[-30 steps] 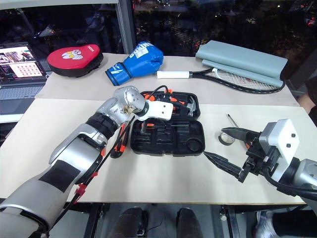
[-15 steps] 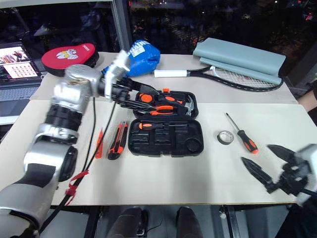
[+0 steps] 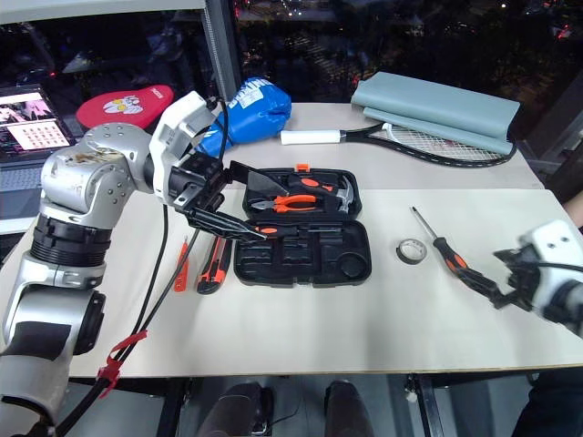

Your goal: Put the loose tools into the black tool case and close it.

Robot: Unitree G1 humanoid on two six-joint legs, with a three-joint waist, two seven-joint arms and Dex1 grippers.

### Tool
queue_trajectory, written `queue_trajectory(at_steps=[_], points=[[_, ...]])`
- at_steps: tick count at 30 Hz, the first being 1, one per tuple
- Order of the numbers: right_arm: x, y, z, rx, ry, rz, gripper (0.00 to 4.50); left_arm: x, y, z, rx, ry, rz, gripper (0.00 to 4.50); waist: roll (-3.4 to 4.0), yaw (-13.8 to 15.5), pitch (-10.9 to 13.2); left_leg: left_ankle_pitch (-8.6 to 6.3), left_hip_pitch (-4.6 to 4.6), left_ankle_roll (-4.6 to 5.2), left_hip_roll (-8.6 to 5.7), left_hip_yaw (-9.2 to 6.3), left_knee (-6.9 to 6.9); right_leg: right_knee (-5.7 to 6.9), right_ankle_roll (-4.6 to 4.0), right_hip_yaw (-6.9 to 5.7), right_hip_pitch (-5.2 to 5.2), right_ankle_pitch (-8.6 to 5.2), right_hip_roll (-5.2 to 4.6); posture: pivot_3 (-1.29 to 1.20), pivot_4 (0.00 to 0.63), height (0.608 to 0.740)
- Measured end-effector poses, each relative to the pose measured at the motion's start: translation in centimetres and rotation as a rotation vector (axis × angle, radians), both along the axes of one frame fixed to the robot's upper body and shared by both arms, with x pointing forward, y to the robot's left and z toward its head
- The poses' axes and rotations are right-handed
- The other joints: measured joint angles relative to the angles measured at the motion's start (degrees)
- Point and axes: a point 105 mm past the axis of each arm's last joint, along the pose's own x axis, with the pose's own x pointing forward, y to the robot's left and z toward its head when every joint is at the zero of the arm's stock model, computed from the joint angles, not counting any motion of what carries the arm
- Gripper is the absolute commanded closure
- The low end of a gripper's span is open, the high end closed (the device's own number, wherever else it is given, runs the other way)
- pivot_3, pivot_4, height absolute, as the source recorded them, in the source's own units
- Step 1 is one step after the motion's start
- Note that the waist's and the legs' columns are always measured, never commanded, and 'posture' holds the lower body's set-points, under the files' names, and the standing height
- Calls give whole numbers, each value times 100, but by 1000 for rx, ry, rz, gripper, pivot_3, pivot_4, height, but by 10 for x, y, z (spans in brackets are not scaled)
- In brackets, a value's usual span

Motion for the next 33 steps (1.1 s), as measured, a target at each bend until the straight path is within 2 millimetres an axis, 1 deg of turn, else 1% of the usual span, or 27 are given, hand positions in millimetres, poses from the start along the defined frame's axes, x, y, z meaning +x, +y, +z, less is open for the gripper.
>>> queue_trajectory(at_steps=[2,6,11,13,16,20,21,22,24,25,30,31,33], points=[[8,0,-7,-17,30,-20,0,0,-1,0,3,-1,5,17,0,23,0,0,-25,0,-8,-1,0,9,0,-1,-28,0,-5,0,150,736],[17,2,-19,-27,88,-26,0,-1,-1,1,10,-12,16,17,0,32,0,-1,-34,2,-10,-1,1,-3,3,-4,-29,1,-6,0,150,736],[18,-7,-38,-71,159,-70,0,1,-3,2,7,-22,39,17,0,34,0,0,-30,2,-10,-2,2,2,4,-4,-27,1,-5,0,150,736],[18,-8,-42,-72,159,-86,0,1,-3,2,5,-25,46,17,0,24,0,0,-28,2,-10,-2,2,5,4,-4,-26,1,-5,0,150,736],[22,-5,-43,-56,143,-83,722,1,-4,2,5,-35,48,0,0,-13,0,0,-19,2,-10,-1,2,6,4,-2,-18,2,-5,0,150,736],[24,-4,-45,-44,134,-84,2192,1,-5,3,4,-47,54,0,0,-37,0,0,-17,2,-10,-1,2,8,4,0,-18,2,-5,0,150,736],[24,-5,-45,-45,134,-85,2424,0,-5,3,4,-49,54,0,0,-36,0,0,-17,2,-10,-1,2,8,4,0,-18,2,-5,0,150,736],[24,-5,-45,-49,132,-86,2841,0,-6,4,4,-50,54,0,0,-35,0,0,-17,2,-10,-1,2,8,4,-1,-19,2,-5,0,150,736],[25,-7,-45,-52,127,-87,3456,1,-5,4,5,-51,55,0,0,-35,0,0,-17,2,-10,-1,2,8,4,-1,-19,2,-5,0,150,736],[25,-7,-45,-52,126,-87,3554,1,-5,4,4,-52,55,0,0,-34,0,0,-17,2,-10,-1,2,8,4,-1,-18,2,-5,0,150,736],[23,-9,-42,-24,102,-92,3553,1,-6,3,9,-61,58,0,1,-32,0,0,-17,2,-10,0,1,10,4,0,-20,2,-5,0,150,736],[22,-10,-39,-14,93,-91,3553,2,-5,2,13,-69,60,0,2,-32,0,0,-17,2,-10,0,1,9,4,0,-20,2,-5,0,150,736],[19,-7,-22,-7,44,-58,3553,6,-1,-4,38,-77,77,0,12,-30,-2,0,-17,2,-11,0,1,10,4,1,-19,2,-5,0,150,736]])
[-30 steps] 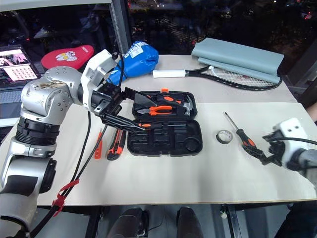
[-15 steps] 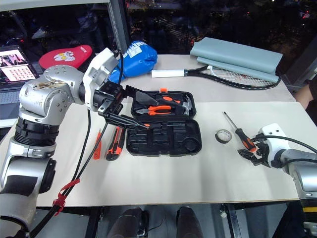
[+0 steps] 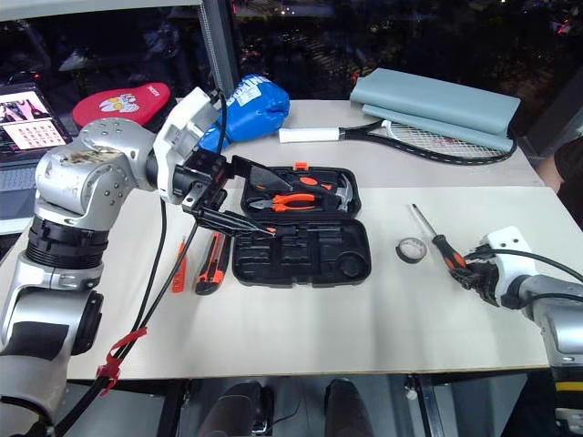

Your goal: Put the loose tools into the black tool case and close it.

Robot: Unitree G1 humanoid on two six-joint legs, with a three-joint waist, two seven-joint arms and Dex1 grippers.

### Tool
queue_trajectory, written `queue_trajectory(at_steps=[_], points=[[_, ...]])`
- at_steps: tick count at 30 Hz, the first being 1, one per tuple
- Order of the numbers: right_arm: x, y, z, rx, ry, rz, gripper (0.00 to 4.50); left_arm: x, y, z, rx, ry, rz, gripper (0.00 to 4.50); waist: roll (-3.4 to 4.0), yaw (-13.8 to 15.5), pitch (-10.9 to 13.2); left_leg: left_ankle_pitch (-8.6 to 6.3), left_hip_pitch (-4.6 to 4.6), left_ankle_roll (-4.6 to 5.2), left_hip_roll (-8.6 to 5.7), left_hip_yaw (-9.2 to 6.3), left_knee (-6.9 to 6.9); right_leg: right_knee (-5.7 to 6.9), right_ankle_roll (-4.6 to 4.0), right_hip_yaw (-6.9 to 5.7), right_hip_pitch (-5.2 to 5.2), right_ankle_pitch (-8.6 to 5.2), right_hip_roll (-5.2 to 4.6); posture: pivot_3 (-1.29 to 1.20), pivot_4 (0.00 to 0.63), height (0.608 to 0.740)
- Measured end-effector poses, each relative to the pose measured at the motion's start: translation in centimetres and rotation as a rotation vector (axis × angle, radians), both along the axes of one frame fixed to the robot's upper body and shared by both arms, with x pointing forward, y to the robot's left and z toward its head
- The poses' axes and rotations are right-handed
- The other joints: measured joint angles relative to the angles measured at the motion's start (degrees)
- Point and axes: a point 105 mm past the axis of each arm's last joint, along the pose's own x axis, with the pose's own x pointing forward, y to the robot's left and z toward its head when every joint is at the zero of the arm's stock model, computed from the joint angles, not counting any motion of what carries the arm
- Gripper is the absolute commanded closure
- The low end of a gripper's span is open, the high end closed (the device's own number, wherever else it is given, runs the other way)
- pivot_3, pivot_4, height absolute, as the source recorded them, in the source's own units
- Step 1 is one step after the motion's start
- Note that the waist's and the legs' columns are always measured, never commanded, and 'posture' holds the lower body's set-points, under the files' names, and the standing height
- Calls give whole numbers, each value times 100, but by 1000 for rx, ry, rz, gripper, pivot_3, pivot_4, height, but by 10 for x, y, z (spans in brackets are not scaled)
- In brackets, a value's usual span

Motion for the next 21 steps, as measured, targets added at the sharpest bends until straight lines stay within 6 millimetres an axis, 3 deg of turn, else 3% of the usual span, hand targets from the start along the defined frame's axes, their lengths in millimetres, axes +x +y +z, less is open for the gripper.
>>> queue_trajectory(at_steps=[4,8,10,14,21], points=[[-7,12,47,-54,-87,141,3553,5,9,-14,45,29,17,0,6,-22,1,0,3,0,2,1,0,3,0,2,-1,0,3,0,150,736],[-9,53,89,-126,-138,436,3553,6,24,-16,81,16,29,0,6,-51,1,0,13,0,13,4,-1,1,-6,3,4,3,11,0,150,736],[-7,73,97,-147,-144,560,3553,6,29,-19,99,14,40,0,6,-62,2,0,17,-1,16,6,-1,0,-7,3,6,4,11,0,150,736],[14,116,94,-192,-149,804,3553,5,45,-28,139,36,74,0,2,-84,9,2,13,-4,16,10,2,-2,-7,7,1,4,11,0,150,736],[53,171,58,-215,-99,1069,3553,-12,76,-24,179,70,171,0,2,-94,25,2,-10,-5,13,7,-2,2,-8,2,-27,4,11,0,150,736]])
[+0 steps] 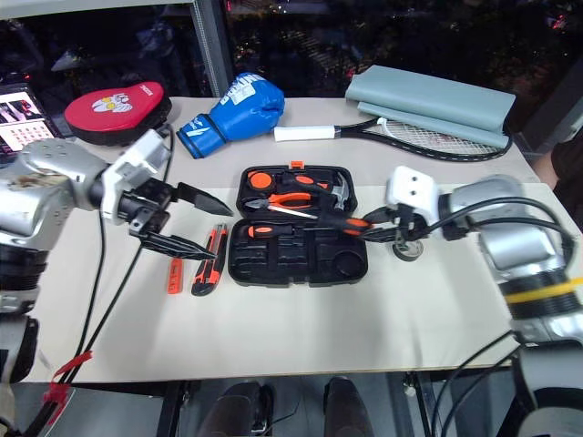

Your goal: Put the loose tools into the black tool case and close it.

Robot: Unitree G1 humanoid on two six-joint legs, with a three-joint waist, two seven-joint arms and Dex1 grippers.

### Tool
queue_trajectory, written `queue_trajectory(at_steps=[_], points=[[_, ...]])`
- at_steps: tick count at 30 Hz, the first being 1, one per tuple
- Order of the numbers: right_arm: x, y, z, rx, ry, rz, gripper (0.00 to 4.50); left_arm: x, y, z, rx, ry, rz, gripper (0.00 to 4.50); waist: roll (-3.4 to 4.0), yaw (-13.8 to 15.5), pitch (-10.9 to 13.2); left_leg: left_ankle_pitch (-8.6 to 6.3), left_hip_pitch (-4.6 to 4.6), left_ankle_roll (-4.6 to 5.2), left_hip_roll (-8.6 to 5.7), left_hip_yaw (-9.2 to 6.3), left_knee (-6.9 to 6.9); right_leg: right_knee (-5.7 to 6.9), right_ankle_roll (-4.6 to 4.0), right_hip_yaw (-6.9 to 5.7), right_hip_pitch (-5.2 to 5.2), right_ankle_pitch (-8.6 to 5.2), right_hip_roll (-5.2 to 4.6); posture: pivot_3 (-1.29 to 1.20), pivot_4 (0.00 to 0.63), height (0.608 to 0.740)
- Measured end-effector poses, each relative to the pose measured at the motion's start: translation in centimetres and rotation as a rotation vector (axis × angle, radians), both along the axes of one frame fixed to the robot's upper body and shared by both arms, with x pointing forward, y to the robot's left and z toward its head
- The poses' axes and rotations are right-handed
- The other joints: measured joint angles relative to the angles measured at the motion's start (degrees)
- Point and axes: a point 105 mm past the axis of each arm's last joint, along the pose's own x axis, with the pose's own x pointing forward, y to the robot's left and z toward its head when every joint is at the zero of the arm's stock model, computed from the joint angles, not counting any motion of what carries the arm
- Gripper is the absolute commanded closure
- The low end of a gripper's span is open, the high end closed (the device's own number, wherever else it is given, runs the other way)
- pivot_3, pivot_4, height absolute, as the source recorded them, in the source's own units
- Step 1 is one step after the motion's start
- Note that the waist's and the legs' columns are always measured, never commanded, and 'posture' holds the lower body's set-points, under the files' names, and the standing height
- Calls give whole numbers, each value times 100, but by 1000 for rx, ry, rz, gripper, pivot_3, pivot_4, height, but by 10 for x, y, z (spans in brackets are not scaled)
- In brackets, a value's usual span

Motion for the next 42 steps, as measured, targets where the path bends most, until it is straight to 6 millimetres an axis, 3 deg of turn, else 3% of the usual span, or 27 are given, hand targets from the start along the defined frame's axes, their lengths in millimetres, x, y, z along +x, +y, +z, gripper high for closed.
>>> queue_trajectory(at_steps=[4,11,16,42], points=[[14,10,-13,-25,7,42,3553,-10,-1,1,13,7,23,0,3,88,11,1,-18,-1,-3,-13,2,3,1,-15,-2,1,-2,0,150,736],[22,-11,-35,-155,-1,78,3553,-12,-6,13,14,-37,22,0,5,75,21,7,-13,-12,-10,-15,3,-3,1,-18,0,1,-2,0,150,736],[31,-19,-31,-185,-27,56,3553,-9,-6,15,10,-54,26,0,6,-15,22,11,19,-20,-7,-11,-5,7,-7,-12,16,0,1,0,150,736],[35,-7,-33,-179,-56,109,3553,7,5,-2,27,-78,106,0,6,-117,22,14,38,-24,4,-7,-9,17,-19,-4,20,7,10,0,150,736]])
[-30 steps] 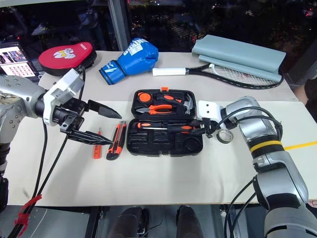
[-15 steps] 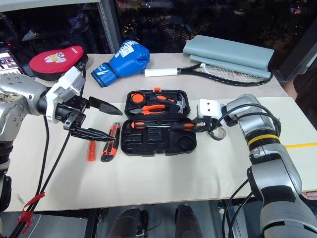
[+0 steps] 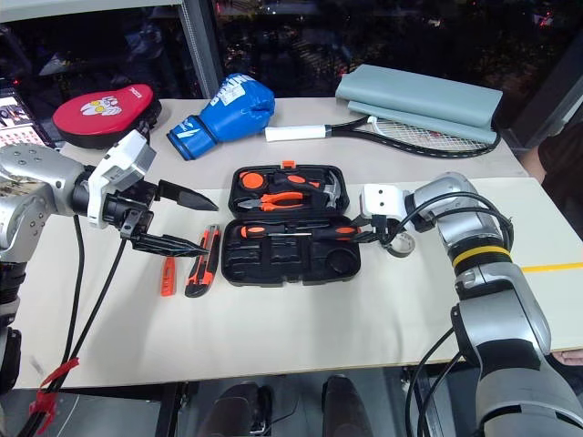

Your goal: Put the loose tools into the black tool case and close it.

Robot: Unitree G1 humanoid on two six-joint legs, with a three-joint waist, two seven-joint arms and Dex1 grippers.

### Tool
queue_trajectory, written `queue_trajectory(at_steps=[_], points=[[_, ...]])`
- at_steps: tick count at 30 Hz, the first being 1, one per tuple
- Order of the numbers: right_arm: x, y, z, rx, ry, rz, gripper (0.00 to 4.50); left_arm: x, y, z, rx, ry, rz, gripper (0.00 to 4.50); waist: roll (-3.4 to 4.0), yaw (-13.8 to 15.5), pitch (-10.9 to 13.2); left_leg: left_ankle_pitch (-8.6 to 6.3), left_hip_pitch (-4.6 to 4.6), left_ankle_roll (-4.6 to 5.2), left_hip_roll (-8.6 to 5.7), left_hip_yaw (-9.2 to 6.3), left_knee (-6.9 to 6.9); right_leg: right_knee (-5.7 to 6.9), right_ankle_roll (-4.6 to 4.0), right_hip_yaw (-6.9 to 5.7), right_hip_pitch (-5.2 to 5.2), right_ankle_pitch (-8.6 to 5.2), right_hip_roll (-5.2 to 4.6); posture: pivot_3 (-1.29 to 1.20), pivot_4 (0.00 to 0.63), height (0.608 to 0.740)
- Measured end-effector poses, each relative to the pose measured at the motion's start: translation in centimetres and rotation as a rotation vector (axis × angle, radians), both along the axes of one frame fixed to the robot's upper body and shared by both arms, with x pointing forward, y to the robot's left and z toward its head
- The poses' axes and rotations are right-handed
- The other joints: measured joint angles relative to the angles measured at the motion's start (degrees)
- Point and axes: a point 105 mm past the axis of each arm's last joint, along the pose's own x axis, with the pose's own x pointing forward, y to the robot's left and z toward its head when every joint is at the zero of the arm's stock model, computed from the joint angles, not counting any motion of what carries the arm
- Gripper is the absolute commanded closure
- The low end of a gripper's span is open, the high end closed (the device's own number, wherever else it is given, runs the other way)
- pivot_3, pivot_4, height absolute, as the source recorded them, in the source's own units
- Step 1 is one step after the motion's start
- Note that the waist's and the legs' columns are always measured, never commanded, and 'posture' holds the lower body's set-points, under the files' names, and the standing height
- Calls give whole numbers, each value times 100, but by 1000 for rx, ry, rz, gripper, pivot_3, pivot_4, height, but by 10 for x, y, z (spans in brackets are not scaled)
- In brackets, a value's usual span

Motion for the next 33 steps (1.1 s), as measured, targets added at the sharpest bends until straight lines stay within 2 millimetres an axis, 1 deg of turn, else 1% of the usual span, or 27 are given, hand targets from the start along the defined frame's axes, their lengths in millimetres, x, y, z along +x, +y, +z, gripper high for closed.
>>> queue_trajectory(at_steps=[5,7,8,10,12,14,16,18,20,22,23,26,30,31,33], points=[[1,13,-2,14,-8,29,3553,0,-2,0,-5,-3,-2,0,0,-1,0,2,1,-3,3,0,-4,1,-4,0,-2,2,4,0,150,736],[1,14,-3,13,-8,31,2533,1,-3,-1,-9,-3,-5,0,0,20,0,1,-3,-3,3,0,-4,-1,-4,0,-4,2,4,0,150,736],[1,14,-3,14,-11,28,2337,1,-3,-1,-11,-3,-5,0,1,28,1,1,-5,-2,2,0,-4,-2,-4,0,-4,2,3,0,150,736],[2,14,0,20,-21,23,1760,1,-4,-1,-12,-3,-5,0,1,45,0,1,-5,-2,1,-1,-5,-4,-3,-1,-3,2,2,0,150,736],[3,15,3,23,-31,26,982,1,-4,-1,-15,-3,-6,0,1,49,0,1,-5,-3,1,-1,-10,-5,-3,-2,-3,2,2,0,150,736],[2,15,5,20,-35,36,368,1,-5,-1,-18,-3,-9,0,1,48,0,2,-5,-4,1,-1,-22,-4,-3,-2,-4,2,2,0,150,736],[0,13,8,16,-15,30,368,1,-7,-2,-21,-3,-17,0,1,48,1,3,-9,-5,0,-1,-27,-4,-3,-2,-10,2,2,0,150,736],[0,11,16,49,-1,-2,368,2,-8,-4,-24,-5,-28,0,1,47,1,3,-9,-6,0,-1,-30,-3,-4,-2,-10,2,2,0,150,736],[0,10,26,97,-2,-27,936,3,-10,-6,-31,1,-34,0,1,48,1,3,-9,-6,1,-1,-31,-3,-4,-3,-9,2,2,0,150,736],[0,10,31,144,11,-57,1462,4,-14,-9,-25,-8,-52,0,1,48,1,3,-8,-5,1,-1,-32,-5,-4,-3,-7,2,2,0,150,736],[-1,9,30,170,26,-76,1823,4,-16,-11,-20,-14,-59,0,1,49,1,3,-8,-5,1,-1,-33,-4,-4,-3,-7,2,2,0,150,736],[-3,6,20,214,92,-144,2877,6,-17,-17,-13,-17,-71,0,1,52,1,3,-9,-5,0,-1,-34,-4,-4,-3,-9,2,2,0,150,736],[-6,14,13,239,113,-171,4259,10,-12,-26,-1,-11,-55,0,1,23,1,3,-9,-5,1,2,-37,-3,-4,-1,-13,2,2,0,150,736],[-6,20,11,244,111,-165,4449,11,-11,-27,2,-13,-52,0,1,17,1,3,-9,-5,1,2,-37,-3,-4,-1,-14,3,2,0,150,736],[-7,32,10,245,105,-148,4449,12,-9,-28,11,-21,-45,0,1,19,1,3,-8,-5,1,2,-37,-3,-4,-1,-14,2,2,0,150,736]])
